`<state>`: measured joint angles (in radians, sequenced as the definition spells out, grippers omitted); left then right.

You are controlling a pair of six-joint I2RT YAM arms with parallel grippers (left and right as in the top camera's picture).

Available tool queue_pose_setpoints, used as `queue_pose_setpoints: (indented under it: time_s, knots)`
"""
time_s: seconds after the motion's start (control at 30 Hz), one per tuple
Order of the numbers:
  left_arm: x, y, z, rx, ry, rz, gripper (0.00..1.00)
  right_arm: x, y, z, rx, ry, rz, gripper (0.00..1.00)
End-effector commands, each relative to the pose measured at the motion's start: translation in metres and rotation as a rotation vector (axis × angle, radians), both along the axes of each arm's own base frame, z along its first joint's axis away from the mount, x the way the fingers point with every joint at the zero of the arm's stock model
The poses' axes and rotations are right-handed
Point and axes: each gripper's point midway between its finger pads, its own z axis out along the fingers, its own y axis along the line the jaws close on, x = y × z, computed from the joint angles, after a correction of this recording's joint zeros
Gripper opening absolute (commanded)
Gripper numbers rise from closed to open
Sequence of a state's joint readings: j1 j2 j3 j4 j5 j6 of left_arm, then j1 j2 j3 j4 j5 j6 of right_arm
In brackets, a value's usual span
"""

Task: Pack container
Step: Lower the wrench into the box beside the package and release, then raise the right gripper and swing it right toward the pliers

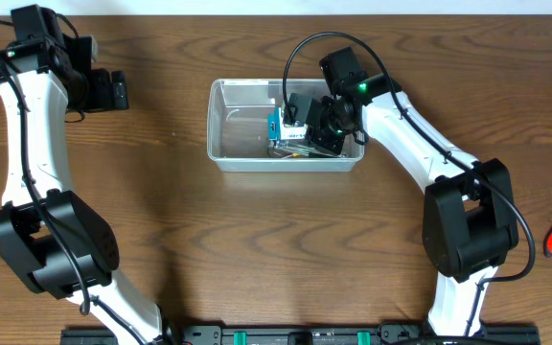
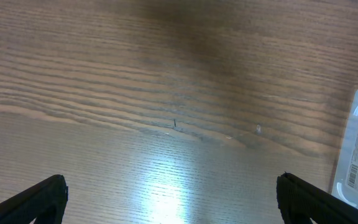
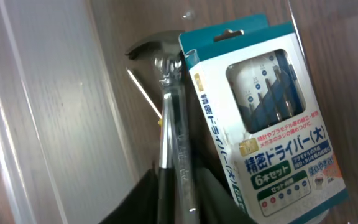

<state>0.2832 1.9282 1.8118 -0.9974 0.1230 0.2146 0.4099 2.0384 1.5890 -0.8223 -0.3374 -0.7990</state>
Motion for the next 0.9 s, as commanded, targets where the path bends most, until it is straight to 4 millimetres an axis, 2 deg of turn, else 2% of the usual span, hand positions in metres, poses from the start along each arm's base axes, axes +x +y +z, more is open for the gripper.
queue_pose_setpoints:
  time_s: [0.0, 0.2, 0.37, 0.5, 0.57, 0.6, 0.73, 0.87]
  knots:
    - [-0.003, 0.002, -0.006, 0.009, 0.021, -0.002, 0.98, 0.0, 0.009, 0.003, 0.019, -0.005, 0.025, 0.3]
    - [-0.003, 0.002, -0.006, 0.009, 0.02, -0.002, 0.98, 0.001, 0.009, 0.003, 0.02, -0.009, 0.025, 0.4]
    - [-0.003, 0.002, -0.006, 0.009, 0.021, -0.002, 0.98, 0.009, 0.012, 0.014, 0.038, -0.023, -0.006, 0.6]
    - [-0.003, 0.002, -0.006, 0.009, 0.021, -0.002, 0.98, 0.03, 0.021, 0.045, 0.09, -0.068, -0.083, 0.79]
    - [-0.003, 0.002, -0.006, 0.009, 0.021, -0.002, 0.98, 0.046, 0.023, 0.069, 0.123, -0.107, -0.139, 0.96]
    - [-0.003, 0.002, -0.006, 0.009, 0.021, -0.002, 0.98, 0.053, 0.022, 0.08, 0.132, -0.125, -0.175, 0.99]
    - [-0.003, 0.002, -0.006, 0.009, 0.021, -0.002, 0.98, 0.082, -0.001, 0.121, 0.107, -0.204, -0.373, 0.99]
    - [-0.003, 0.002, -0.006, 0.009, 0.021, -0.002, 0.98, 0.091, -0.055, 0.158, -0.049, -0.302, -0.569, 0.99]
